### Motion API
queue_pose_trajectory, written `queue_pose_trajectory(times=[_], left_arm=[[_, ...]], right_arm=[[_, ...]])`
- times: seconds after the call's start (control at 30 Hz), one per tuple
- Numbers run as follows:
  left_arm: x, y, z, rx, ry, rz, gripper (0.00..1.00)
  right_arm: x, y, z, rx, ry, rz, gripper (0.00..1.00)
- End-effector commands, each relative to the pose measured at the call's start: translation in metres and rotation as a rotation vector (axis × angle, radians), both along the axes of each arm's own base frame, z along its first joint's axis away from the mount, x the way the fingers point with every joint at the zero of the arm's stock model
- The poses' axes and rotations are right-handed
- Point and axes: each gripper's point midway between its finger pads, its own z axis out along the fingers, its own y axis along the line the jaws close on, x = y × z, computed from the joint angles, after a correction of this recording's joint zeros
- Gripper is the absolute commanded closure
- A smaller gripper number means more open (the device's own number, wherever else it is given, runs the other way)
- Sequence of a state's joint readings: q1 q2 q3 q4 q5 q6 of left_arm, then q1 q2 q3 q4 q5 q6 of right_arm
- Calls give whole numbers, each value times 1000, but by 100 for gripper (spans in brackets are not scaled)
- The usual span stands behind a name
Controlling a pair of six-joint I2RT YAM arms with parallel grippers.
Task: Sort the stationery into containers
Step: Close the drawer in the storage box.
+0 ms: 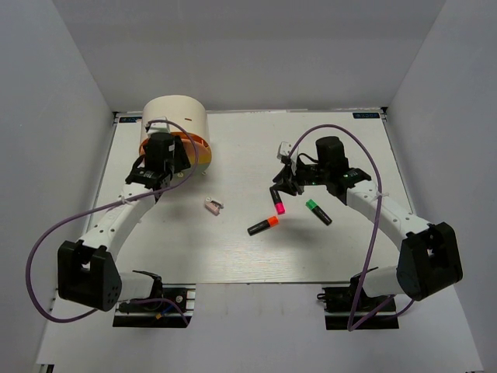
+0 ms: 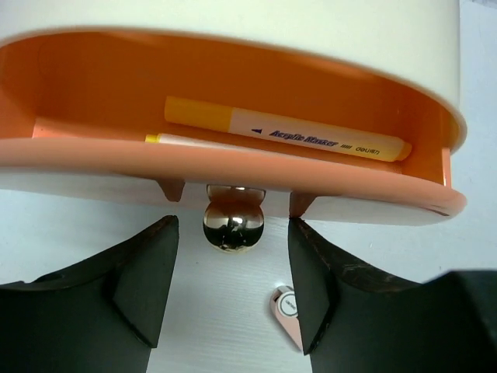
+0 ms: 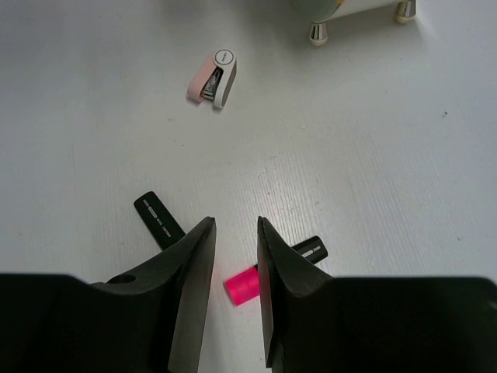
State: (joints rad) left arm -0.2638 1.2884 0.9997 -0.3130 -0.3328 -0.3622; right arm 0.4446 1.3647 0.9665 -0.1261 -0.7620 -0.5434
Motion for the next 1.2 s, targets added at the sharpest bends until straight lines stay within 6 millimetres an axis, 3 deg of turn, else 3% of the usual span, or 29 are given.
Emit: queue_pose_trajectory(times=[0.0, 0.83, 1.0, 1.03, 1.07, 1.1, 1.17], left_arm=[[15, 5, 33, -37, -111, 61, 31], [39, 12, 28, -62, -153, 155, 31], [15, 7, 25, -126, -160, 124, 31], [4, 8, 8, -139, -129, 127, 34], [-3, 9, 11, -165, -146, 137, 36], [-12, 9, -4, -209, -125, 167, 37], [-20, 9, -14, -256, -116, 197, 45]], right_arm=[[-1, -2, 7, 8, -31, 2, 66], [-2, -6, 2, -5, -26, -7, 64], [-1, -8, 0, -8, -25, -12, 64], [-2, -7, 0, -7, -26, -9, 64], [-2, -7, 0, -7, -28, -11, 64], [-2, -8, -4, -10, -19, -15, 64], [-3, -7, -4, -8, -15, -9, 64]])
